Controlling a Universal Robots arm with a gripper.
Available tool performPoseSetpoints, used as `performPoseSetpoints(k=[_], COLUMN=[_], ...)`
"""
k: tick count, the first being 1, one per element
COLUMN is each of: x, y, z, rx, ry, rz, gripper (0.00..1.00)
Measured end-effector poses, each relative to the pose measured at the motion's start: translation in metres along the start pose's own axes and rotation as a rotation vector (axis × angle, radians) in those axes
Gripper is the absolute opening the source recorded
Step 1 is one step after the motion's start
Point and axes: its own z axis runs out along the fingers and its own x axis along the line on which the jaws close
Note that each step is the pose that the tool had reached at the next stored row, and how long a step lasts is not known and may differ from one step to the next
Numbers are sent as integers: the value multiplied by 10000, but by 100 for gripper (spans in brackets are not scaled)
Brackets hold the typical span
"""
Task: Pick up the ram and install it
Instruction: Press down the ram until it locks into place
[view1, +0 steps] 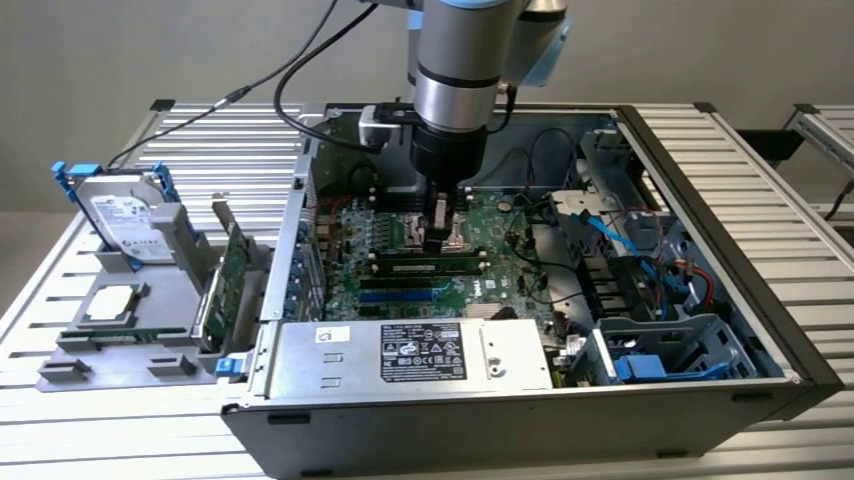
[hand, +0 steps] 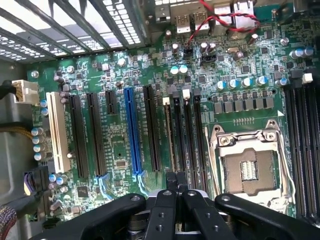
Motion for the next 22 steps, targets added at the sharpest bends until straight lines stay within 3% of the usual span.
performPoseSetpoints(k=[22], x=[0], y=[0], z=[-1], rx=[-253], ry=[-203], rz=[3613], gripper=[11])
